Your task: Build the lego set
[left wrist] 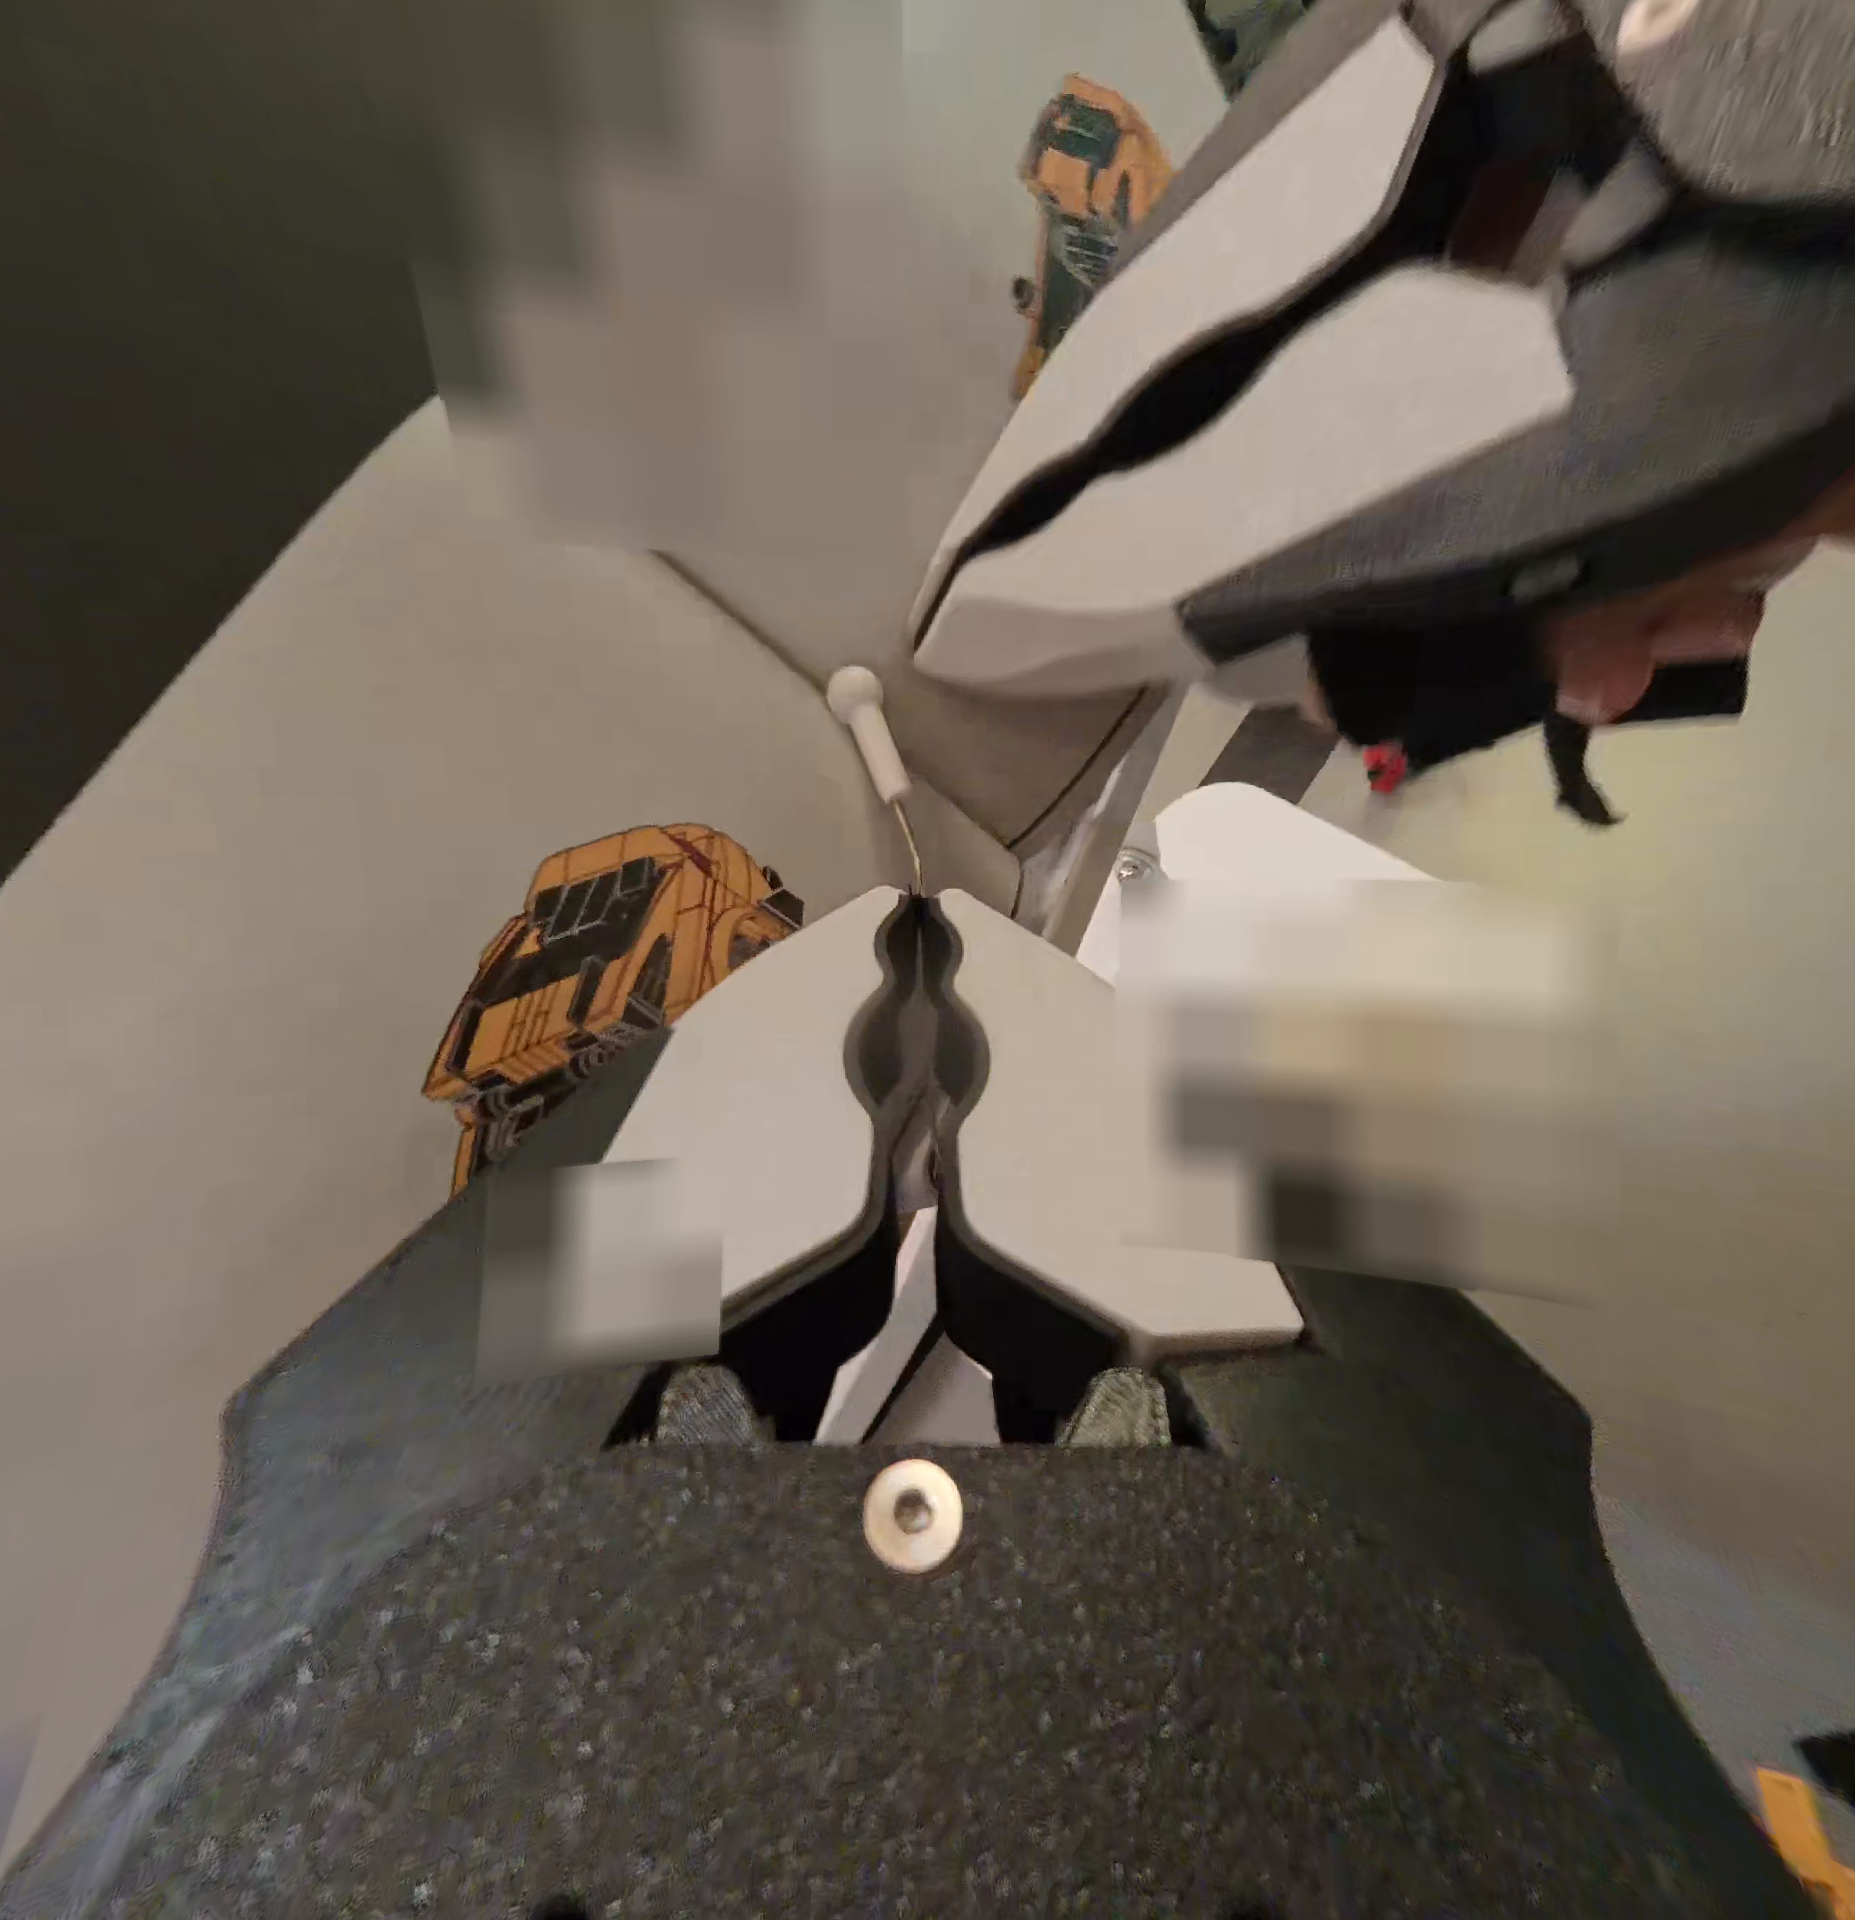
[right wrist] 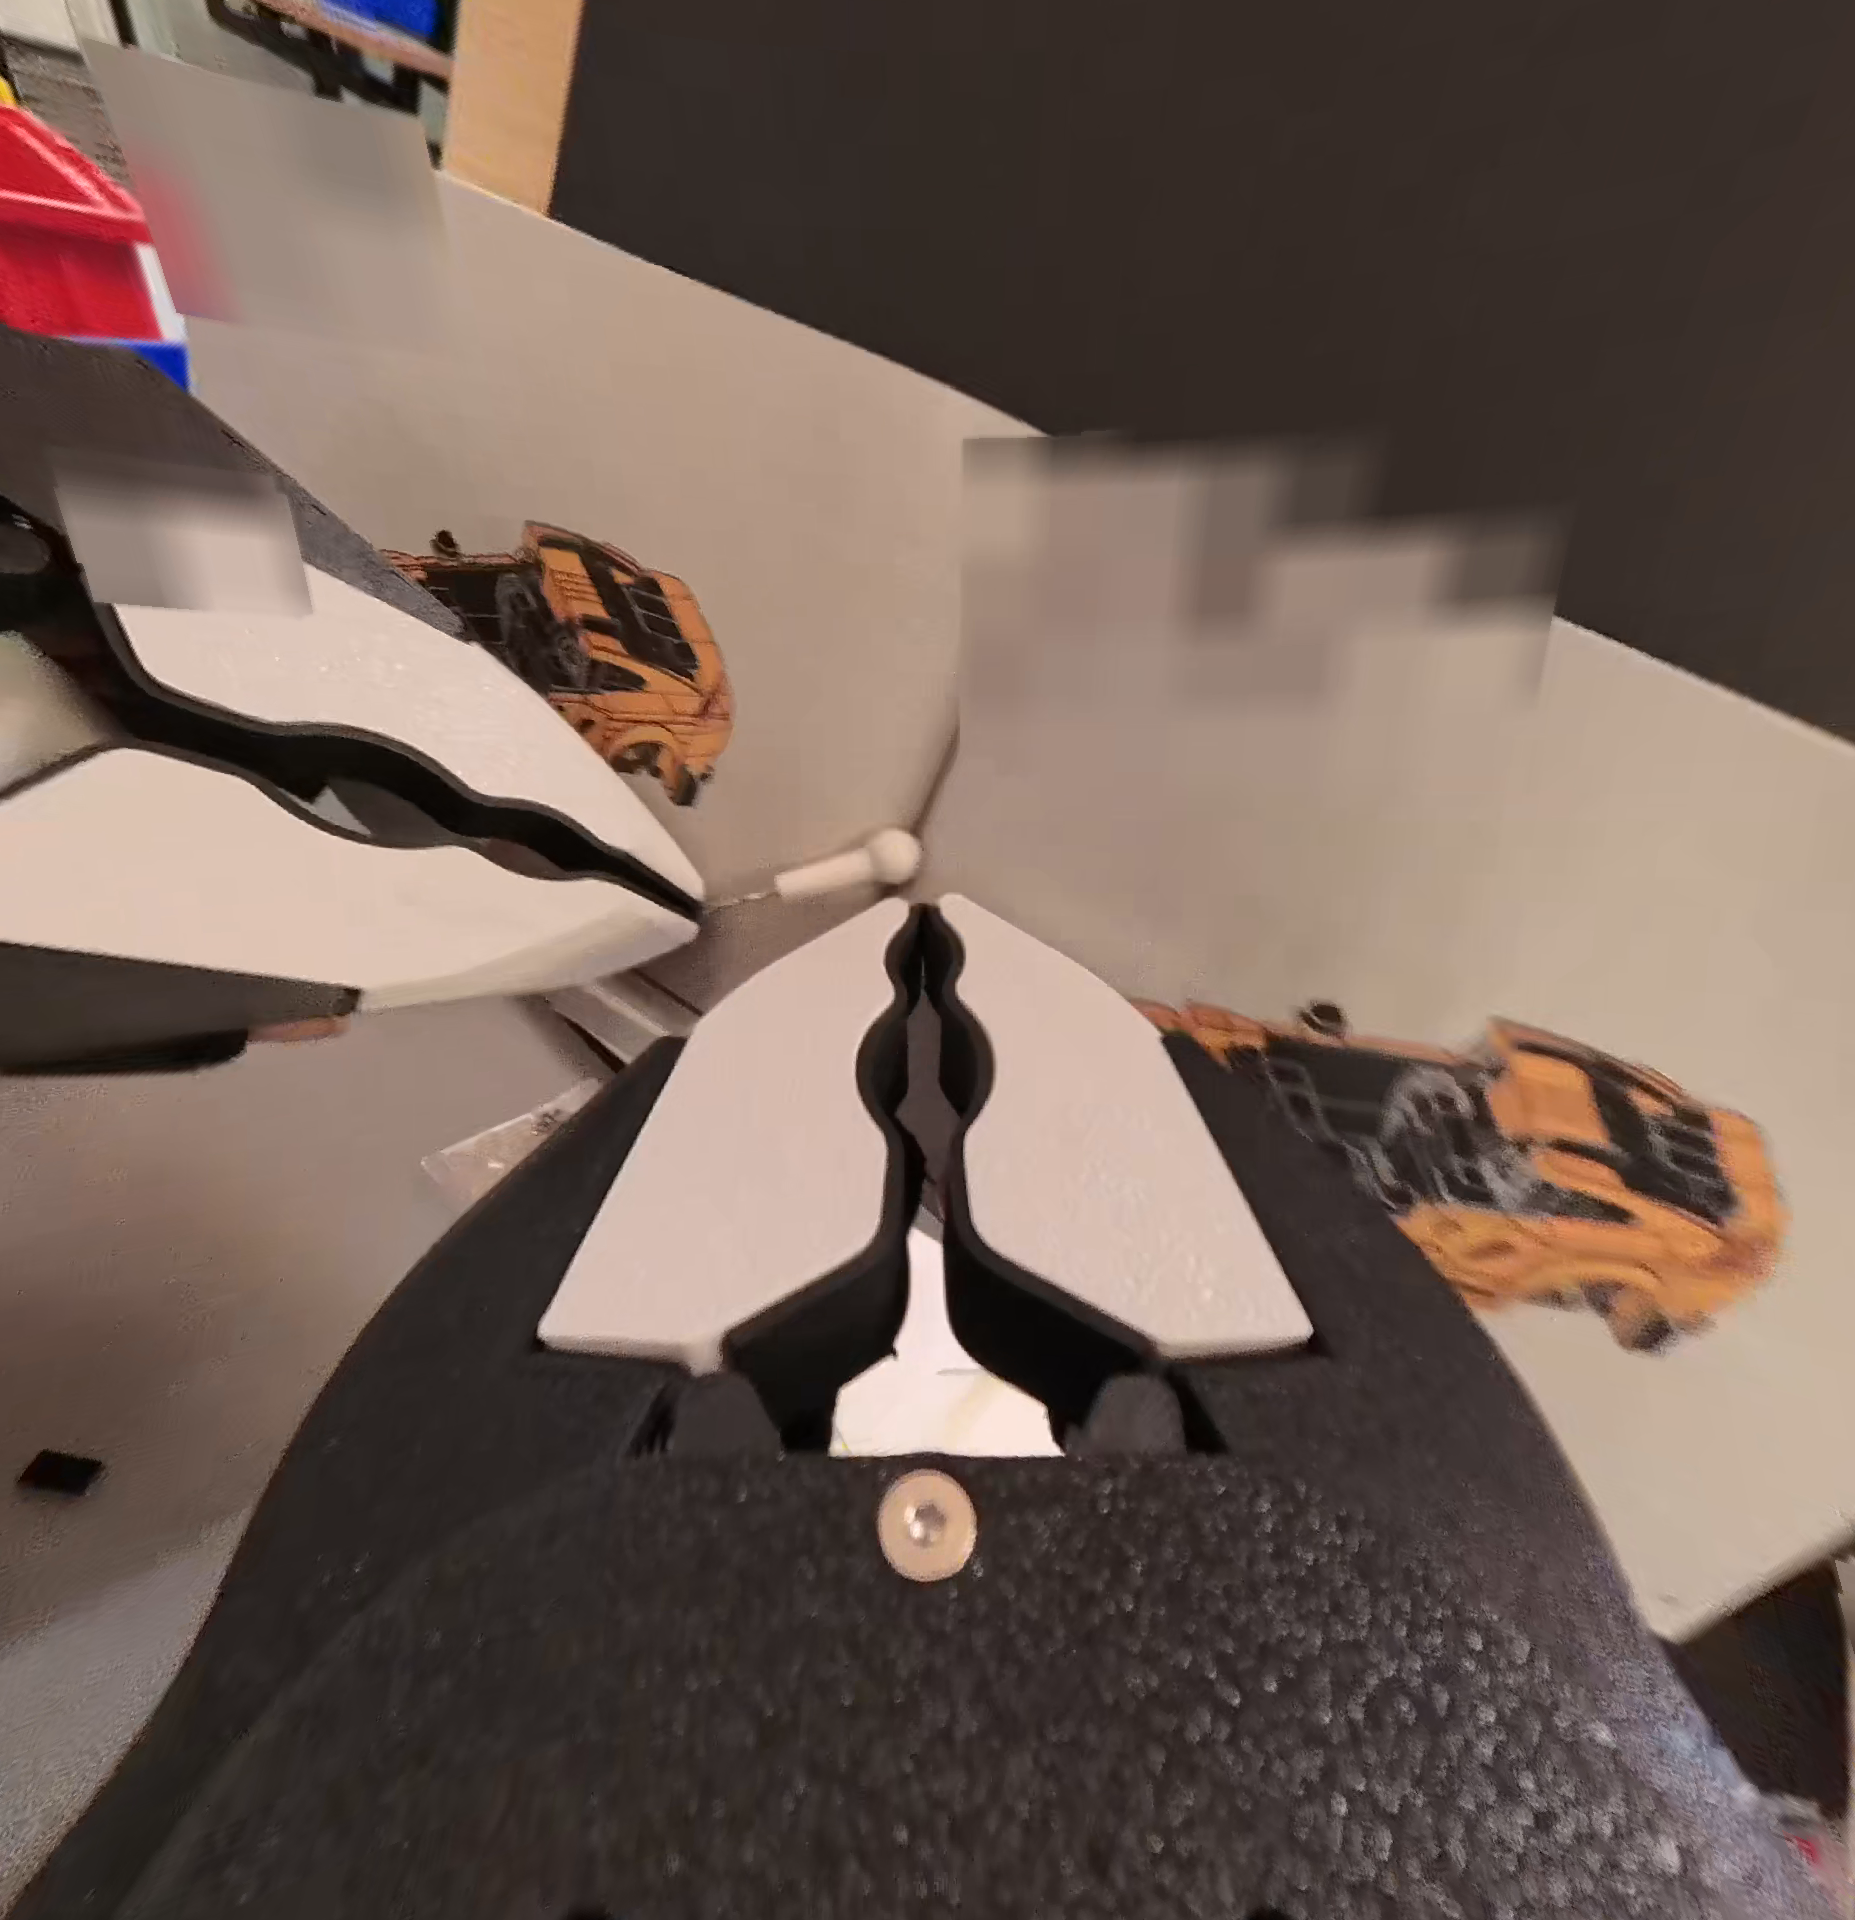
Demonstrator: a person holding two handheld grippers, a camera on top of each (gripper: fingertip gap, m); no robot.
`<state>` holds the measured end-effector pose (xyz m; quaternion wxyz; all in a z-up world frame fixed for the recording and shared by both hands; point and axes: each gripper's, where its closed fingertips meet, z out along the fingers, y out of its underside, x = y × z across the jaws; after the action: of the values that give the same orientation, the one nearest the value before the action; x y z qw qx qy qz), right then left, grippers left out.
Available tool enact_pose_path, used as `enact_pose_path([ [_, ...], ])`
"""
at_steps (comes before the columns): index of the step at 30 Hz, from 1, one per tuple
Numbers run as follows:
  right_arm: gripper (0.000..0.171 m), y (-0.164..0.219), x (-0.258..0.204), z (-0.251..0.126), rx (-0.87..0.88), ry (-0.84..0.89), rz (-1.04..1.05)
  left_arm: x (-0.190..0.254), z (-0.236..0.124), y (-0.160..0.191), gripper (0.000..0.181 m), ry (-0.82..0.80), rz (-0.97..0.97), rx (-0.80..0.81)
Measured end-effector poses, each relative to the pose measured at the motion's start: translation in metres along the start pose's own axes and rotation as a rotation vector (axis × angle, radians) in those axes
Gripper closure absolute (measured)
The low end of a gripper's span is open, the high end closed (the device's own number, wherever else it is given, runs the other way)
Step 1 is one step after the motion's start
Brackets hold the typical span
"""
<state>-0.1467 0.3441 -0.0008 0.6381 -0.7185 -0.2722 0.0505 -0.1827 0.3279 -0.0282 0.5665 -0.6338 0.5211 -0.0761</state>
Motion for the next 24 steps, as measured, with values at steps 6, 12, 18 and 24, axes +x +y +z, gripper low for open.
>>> enact_pose_path([
  [6, 0.171, 0.038, 0.023, -0.007, -0.073, 0.036, 0.006, 0.006, 0.006, 0.002, 0.18, 0.014, 0.099, -0.018],
  [12, 0.171, 0.053, 0.027, -0.008, -0.092, 0.036, -0.007, 0.006, 0.006, 0.002, 0.18, 0.044, 0.117, -0.048],
  [18, 0.156, 0.042, 0.071, -0.04, 0.043, 0.132, 0.026, -0.009, -0.037, -0.014, 0.164, 0.033, -0.204, 0.114],
  [24, 0.107, 0.046, 0.147, -0.067, 0.08, 0.202, 0.182, -0.036, -0.065, 0.014, 0.162, -0.087, -0.405, 0.15],
])
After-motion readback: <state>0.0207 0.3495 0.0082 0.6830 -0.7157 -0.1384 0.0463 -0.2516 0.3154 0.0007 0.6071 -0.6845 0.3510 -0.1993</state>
